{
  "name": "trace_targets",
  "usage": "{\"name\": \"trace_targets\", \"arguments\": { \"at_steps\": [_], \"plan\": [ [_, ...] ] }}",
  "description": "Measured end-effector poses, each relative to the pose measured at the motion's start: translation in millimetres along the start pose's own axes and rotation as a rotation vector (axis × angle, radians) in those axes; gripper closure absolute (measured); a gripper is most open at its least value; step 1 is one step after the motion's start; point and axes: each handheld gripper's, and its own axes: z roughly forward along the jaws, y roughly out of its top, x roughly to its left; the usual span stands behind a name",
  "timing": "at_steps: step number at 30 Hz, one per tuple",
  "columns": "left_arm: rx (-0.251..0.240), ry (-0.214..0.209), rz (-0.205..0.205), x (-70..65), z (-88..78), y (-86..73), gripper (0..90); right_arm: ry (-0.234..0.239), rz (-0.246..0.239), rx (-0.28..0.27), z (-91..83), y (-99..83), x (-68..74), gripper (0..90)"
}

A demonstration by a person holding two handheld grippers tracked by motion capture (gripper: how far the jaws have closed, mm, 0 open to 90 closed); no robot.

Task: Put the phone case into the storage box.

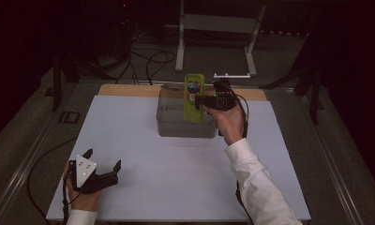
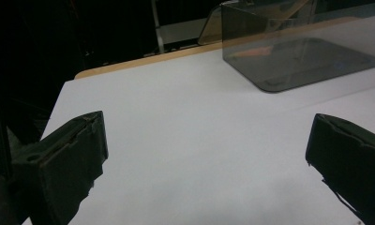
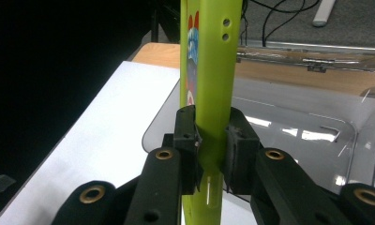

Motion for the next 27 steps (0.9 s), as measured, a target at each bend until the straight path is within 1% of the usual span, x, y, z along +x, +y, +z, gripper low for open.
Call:
{"name": "trace_targets", "arguments": {
  "at_steps": [2, 19, 27],
  "plan": [
    [-0.001, 0.001, 0.001, 0.0, -0.1, 0.0, 0.0, -0.002, 0.007, 0.002, 1.1, 0.9, -1.0, 77.8],
    [0.0, 0.003, -0.001, -0.3, -0.1, 0.1, 0.0, -0.043, 0.017, 0.036, 9.3, 11.0, -10.7, 77.9],
    [-0.001, 0.004, -0.001, -0.2, -0.1, 0.1, 0.0, -0.057, 0.036, 0.048, 14.0, 13.5, -17.9, 77.9]
  ]
}}
